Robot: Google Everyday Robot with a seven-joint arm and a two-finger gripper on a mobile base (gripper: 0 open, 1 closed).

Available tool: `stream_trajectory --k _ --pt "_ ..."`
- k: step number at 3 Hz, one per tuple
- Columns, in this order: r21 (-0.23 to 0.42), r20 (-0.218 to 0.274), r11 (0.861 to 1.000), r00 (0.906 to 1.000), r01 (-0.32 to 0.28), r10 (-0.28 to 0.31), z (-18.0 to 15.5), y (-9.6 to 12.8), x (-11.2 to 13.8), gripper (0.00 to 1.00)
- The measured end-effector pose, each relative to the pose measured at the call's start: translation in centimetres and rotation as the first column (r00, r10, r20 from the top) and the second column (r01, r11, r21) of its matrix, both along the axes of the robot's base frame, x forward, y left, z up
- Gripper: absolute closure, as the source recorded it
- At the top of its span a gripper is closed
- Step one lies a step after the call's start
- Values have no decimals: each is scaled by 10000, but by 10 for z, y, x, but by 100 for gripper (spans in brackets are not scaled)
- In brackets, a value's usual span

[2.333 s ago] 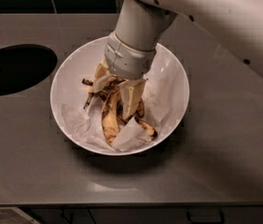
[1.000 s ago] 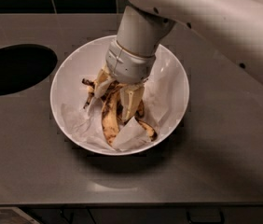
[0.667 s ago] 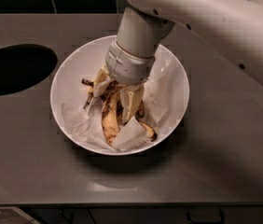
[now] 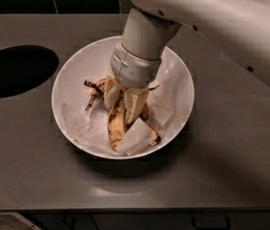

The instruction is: Pick banana from white bowl

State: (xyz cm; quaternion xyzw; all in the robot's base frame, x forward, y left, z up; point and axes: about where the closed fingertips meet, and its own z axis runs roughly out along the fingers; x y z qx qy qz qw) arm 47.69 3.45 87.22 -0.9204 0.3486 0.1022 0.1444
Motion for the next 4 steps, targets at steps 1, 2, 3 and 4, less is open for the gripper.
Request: stream_trajectory --k 1,2,3,4 --pt "-37 54 10000 10000 48 -48 2 0 -1 96" --pt "-37 54 10000 10000 48 -48 2 0 -1 100" --pt "-35 58 10000 10000 49 -49 2 0 -1 100" --pt "165 438 9998 9989 139 -146 15 -2 -7 100"
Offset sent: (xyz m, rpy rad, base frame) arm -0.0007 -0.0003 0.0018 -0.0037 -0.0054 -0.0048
